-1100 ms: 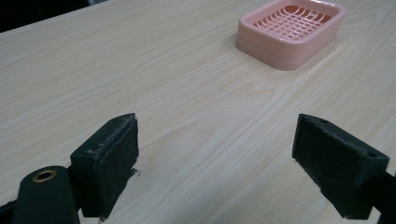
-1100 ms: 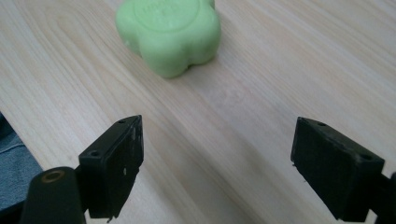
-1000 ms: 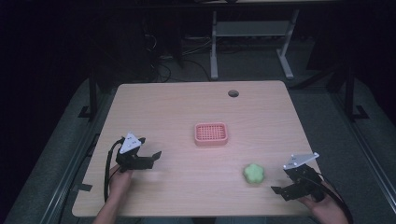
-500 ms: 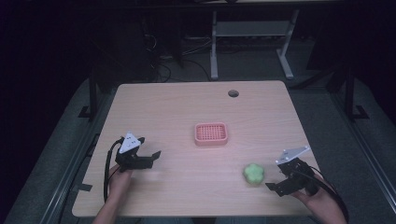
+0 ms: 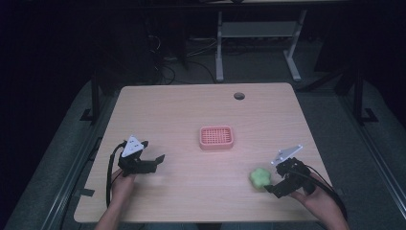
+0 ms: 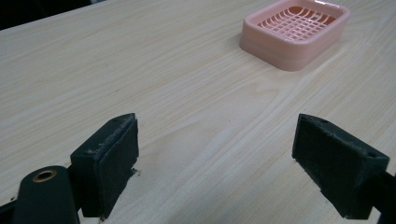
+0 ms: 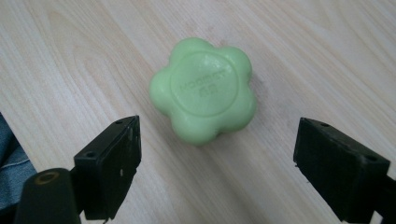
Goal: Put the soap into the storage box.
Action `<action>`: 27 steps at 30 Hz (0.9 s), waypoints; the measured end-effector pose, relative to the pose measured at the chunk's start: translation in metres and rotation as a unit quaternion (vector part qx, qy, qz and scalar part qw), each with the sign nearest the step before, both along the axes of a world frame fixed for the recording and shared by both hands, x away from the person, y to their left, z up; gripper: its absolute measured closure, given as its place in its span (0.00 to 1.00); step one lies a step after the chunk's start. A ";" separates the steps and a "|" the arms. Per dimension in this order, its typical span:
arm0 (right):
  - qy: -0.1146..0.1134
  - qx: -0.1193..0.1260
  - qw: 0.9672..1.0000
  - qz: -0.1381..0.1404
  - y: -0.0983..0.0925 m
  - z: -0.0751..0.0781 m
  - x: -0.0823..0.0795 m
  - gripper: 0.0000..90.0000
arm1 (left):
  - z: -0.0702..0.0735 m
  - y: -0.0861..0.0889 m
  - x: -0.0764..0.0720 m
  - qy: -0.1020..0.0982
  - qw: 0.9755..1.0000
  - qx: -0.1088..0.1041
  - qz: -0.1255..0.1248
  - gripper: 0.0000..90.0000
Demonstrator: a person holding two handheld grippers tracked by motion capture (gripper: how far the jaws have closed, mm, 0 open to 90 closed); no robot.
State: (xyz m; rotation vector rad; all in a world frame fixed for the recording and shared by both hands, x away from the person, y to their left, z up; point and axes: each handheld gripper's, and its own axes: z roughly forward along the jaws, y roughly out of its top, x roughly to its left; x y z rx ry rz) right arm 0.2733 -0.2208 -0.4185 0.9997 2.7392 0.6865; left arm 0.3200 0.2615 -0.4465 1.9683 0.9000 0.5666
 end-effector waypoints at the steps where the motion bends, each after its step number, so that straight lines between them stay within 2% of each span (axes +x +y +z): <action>1: 0.000 -0.001 1.000 0.003 0.001 -0.001 0.001 0.16 | 0.000 0.000 0.000 0.000 1.000 0.000 0.000 0.16; 8: 0.011 -0.010 1.000 0.012 0.012 -0.006 0.006 0.16 | 0.000 0.001 0.000 0.003 1.000 0.000 0.001 0.16; 27: 0.021 -0.042 0.999 0.026 0.032 -0.011 0.017 0.16 | 0.000 0.002 0.000 0.003 1.000 -0.009 0.005 0.16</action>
